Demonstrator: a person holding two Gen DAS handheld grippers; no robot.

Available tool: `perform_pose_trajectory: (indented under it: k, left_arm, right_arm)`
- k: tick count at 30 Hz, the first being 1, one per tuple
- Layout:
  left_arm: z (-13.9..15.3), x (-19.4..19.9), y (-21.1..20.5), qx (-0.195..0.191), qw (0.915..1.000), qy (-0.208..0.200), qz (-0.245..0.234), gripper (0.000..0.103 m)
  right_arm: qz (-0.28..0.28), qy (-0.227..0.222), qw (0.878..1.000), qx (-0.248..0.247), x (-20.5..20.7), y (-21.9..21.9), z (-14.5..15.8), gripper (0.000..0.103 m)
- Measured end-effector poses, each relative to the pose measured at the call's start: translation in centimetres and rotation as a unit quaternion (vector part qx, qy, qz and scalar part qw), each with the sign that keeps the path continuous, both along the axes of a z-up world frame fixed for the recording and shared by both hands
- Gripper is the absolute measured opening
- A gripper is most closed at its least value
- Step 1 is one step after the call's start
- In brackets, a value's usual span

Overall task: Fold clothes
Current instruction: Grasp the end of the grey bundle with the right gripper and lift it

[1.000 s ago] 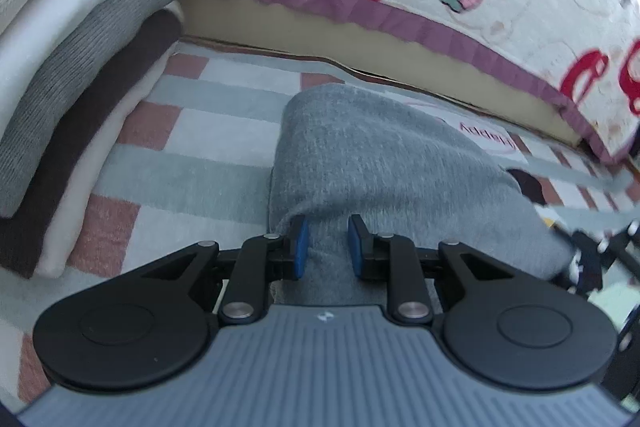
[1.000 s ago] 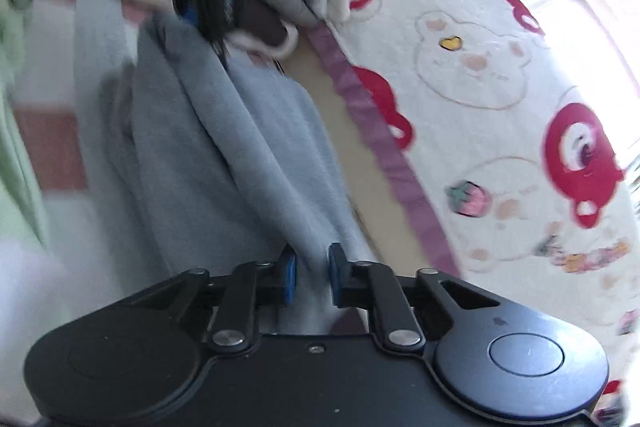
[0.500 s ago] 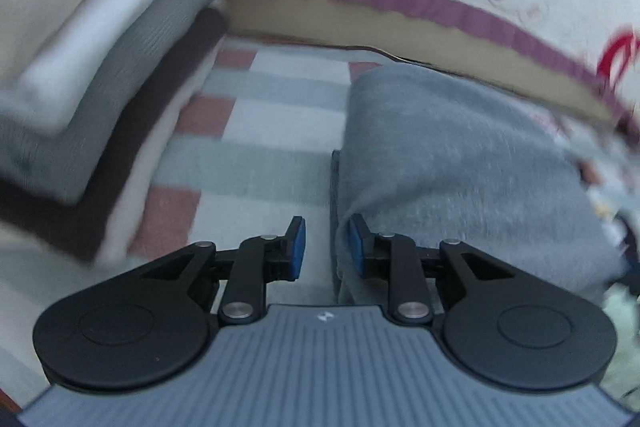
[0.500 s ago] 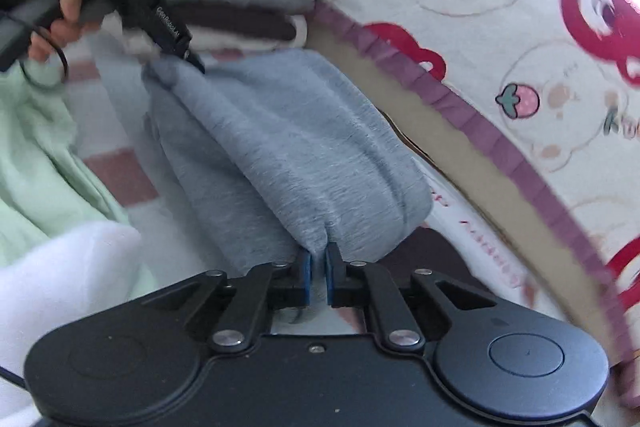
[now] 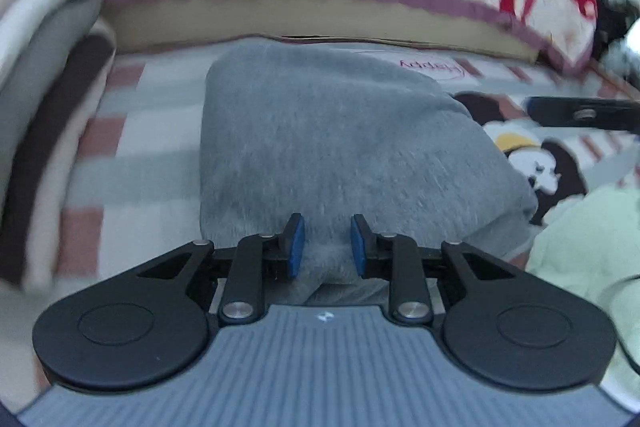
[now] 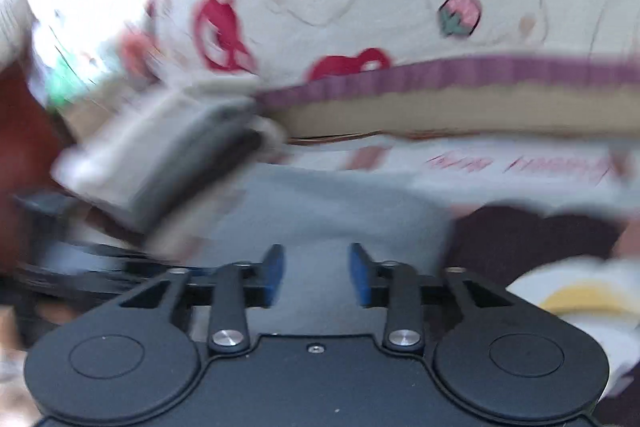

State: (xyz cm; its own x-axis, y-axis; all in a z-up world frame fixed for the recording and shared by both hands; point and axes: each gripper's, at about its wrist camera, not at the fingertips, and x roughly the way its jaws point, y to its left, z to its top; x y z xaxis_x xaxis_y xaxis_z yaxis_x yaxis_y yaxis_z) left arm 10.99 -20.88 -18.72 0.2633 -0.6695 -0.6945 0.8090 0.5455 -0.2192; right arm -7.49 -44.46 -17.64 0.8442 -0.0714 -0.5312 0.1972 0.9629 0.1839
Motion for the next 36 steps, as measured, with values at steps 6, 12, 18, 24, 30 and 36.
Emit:
perform_pose_trajectory:
  k: [6,12,18,24,30,36]
  left_arm:
    - [-0.5,-0.2,0.5,-0.004,0.9999,0.006,0.012,0.025]
    - [-0.8,-0.4,-0.4,0.013,0.9996,-0.021,0.016,0.025]
    - [-0.6,-0.5,-0.3,0.012,0.9994,-0.030,0.015,0.024]
    - [-0.5,-0.7,-0.5,0.009,0.9993,-0.028,0.024,0.025]
    - [-0.4,-0.8,-0.3,0.005,0.9992,-0.030,0.026,0.025]
    - [1.7,0.7,1.6,-0.031,0.9976,-0.026,0.057,0.028]
  right_arm:
    - [-0.021,0.041,0.996,-0.071,1.1,2.1,-3.2,0.054]
    - [0.013,0.055,0.996,0.074,-2.2,1.6,-3.8,0.054]
    - [0.058,0.081,0.986,0.130,-2.0,-1.4,-2.0,0.038]
    - [-0.052,0.037,0.969,0.238,1.3,-7.3,-2.7,0.042]
    - [-0.113,0.033,0.968,0.222,6.6,-9.6,-5.4,0.046]
    - [-0.105,0.041,0.961,0.251,5.4,-9.4,-5.2,0.046]
